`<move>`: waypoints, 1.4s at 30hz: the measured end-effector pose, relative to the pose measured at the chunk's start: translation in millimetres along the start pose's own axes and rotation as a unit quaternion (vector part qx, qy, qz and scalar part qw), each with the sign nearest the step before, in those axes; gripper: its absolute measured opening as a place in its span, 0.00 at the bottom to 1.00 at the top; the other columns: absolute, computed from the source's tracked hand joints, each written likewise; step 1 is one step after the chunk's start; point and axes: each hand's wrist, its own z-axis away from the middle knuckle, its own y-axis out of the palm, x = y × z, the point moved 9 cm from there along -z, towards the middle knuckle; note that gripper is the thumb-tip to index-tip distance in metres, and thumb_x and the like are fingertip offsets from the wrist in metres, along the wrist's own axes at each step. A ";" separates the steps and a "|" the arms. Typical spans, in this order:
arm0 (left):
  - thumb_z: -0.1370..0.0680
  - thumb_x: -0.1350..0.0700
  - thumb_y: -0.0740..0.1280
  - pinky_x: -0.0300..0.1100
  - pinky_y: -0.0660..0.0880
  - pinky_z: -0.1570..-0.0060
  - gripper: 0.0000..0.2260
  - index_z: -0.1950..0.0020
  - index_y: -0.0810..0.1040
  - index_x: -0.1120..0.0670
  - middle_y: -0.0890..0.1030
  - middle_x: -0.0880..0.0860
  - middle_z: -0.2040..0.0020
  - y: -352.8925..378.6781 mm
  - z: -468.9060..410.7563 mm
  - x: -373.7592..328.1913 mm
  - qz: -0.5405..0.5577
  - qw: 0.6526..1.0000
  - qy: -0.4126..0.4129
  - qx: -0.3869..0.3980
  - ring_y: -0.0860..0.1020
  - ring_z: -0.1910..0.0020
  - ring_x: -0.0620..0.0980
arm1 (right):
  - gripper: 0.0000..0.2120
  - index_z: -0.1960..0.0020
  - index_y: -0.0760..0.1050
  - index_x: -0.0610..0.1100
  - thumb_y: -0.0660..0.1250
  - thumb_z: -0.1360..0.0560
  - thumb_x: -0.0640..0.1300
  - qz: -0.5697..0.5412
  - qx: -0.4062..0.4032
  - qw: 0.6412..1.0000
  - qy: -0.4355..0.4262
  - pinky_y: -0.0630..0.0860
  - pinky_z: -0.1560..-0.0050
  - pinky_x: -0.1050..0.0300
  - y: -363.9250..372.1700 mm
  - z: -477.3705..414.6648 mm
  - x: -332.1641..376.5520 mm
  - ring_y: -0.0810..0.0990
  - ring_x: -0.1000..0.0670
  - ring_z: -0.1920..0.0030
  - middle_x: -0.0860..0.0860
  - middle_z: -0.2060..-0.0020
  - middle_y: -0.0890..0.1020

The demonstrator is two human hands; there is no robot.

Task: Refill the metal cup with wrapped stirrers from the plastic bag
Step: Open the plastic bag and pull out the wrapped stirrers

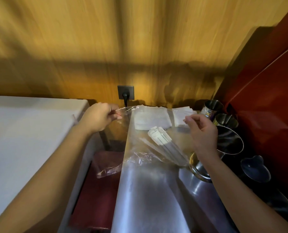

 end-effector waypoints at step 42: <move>0.26 0.60 0.68 0.43 0.73 0.57 0.04 0.59 0.80 0.61 0.81 0.61 0.62 -86.4 -19.9 -121.5 0.131 0.970 0.122 -0.164 0.77 0.59 0.61 | 0.06 0.65 0.79 0.45 0.72 0.31 0.36 0.000 0.030 0.998 0.053 0.71 0.70 0.70 -66.9 22.9 8.0 0.77 0.60 0.73 0.55 0.74 0.81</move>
